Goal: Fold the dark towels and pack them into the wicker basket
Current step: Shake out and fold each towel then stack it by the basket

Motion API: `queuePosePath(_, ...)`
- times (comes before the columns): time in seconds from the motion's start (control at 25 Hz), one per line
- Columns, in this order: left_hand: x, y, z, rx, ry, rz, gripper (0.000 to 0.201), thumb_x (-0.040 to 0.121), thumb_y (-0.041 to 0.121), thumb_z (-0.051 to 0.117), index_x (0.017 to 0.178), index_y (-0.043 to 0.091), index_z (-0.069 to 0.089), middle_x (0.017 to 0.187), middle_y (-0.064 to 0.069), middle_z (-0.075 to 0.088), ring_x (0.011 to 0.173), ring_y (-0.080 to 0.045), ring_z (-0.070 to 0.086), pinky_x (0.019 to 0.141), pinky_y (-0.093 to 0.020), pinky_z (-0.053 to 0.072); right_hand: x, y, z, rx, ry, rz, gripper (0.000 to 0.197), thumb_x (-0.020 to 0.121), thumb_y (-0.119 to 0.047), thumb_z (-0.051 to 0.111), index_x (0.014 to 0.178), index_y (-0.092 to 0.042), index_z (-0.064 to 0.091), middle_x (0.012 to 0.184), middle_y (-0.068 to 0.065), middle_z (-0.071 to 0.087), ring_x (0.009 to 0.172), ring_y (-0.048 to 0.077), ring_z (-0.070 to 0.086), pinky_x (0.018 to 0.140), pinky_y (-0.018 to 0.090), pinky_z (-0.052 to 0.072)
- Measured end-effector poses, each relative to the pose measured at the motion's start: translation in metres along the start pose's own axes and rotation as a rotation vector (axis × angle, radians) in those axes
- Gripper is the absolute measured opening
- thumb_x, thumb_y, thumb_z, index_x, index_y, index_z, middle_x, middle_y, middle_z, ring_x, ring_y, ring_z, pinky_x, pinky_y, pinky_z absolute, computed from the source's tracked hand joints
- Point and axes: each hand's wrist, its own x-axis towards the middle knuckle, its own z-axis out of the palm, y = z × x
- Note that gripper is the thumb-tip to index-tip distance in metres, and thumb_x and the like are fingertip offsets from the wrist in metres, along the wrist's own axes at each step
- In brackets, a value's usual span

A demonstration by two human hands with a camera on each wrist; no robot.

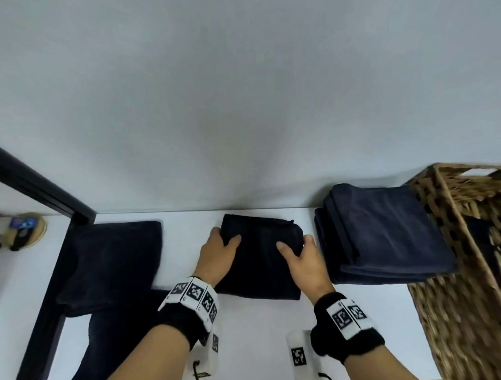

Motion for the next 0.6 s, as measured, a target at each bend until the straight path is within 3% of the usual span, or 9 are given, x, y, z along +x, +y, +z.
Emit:
queuePosePath(0.08, -0.026, 0.038, -0.008, -0.106, 0.05, 0.121, 0.034, 0.093, 0.041, 0.057, 0.117, 0.018, 0.048, 0.105, 0.006, 0.061, 0.101, -0.014, 0.061, 0.075, -0.021, 0.045, -0.021, -0.028, -0.03, 0.055, 0.088, -0.14, 0.028, 0.09, -0.036, 0.064, 0.104, -0.018, 0.049, 0.087, -0.013, 0.061, 0.081, 0.003, 0.06, 0.057, 0.006, 0.043)
queuePosePath(0.16, -0.051, 0.085, -0.009, -0.169, 0.064, 0.251, 0.035, 0.092, 0.043, 0.058, 0.118, 0.025, 0.045, 0.099, 0.017, 0.059, 0.092, 0.0, 0.059, 0.068, -0.014, 0.044, -0.038, -0.058, -0.073, 0.062, 0.198, -0.246, 0.026, 0.089, -0.038, 0.064, 0.104, -0.023, 0.048, 0.088, -0.017, 0.059, 0.082, -0.004, 0.057, 0.06, 0.008, 0.043)
queuePosePath(0.28, -0.074, 0.146, 0.012, -0.226, 0.016, 0.371, 0.039, 0.092, 0.045, 0.058, 0.125, 0.032, 0.041, 0.1, 0.022, 0.054, 0.089, 0.007, 0.054, 0.066, -0.009, 0.04, -0.044, -0.086, -0.144, 0.034, 0.359, -0.33, 0.032, 0.087, -0.041, 0.066, 0.107, -0.022, 0.051, 0.091, -0.015, 0.057, 0.083, 0.003, 0.055, 0.071, 0.02, 0.042)
queuePosePath(0.36, -0.08, 0.174, 0.034, -0.24, -0.035, 0.39, 0.047, 0.092, 0.044, 0.057, 0.133, 0.03, 0.039, 0.112, 0.013, 0.057, 0.098, -0.004, 0.057, 0.075, -0.014, 0.044, -0.033, -0.091, -0.185, -0.011, 0.425, -0.327, 0.039, 0.085, -0.041, 0.069, 0.112, -0.018, 0.053, 0.096, -0.006, 0.06, 0.089, 0.014, 0.057, 0.08, 0.032, 0.044)
queuePosePath(0.48, -0.078, 0.196, 0.073, -0.108, -0.15, 0.38, 0.065, 0.093, 0.041, 0.056, 0.147, 0.023, 0.025, 0.137, -0.003, 0.05, 0.121, -0.022, 0.052, 0.096, -0.028, 0.044, -0.003, -0.074, -0.23, -0.152, 0.449, -0.233, 0.044, 0.083, -0.039, 0.071, 0.115, -0.013, 0.055, 0.102, 0.002, 0.064, 0.099, 0.024, 0.06, 0.083, 0.033, 0.044)
queuePosePath(0.6, -0.067, 0.184, 0.109, 0.295, -0.27, 0.474, 0.085, 0.093, 0.045, 0.054, 0.154, 0.018, 0.001, 0.159, -0.008, 0.013, 0.144, -0.027, 0.023, 0.114, -0.038, 0.028, 0.026, -0.037, -0.23, -0.439, 0.399, -0.231, 0.056, 0.086, -0.036, 0.068, 0.132, -0.009, 0.051, 0.13, 0.013, 0.059, 0.123, 0.03, 0.053, 0.099, 0.036, 0.041)
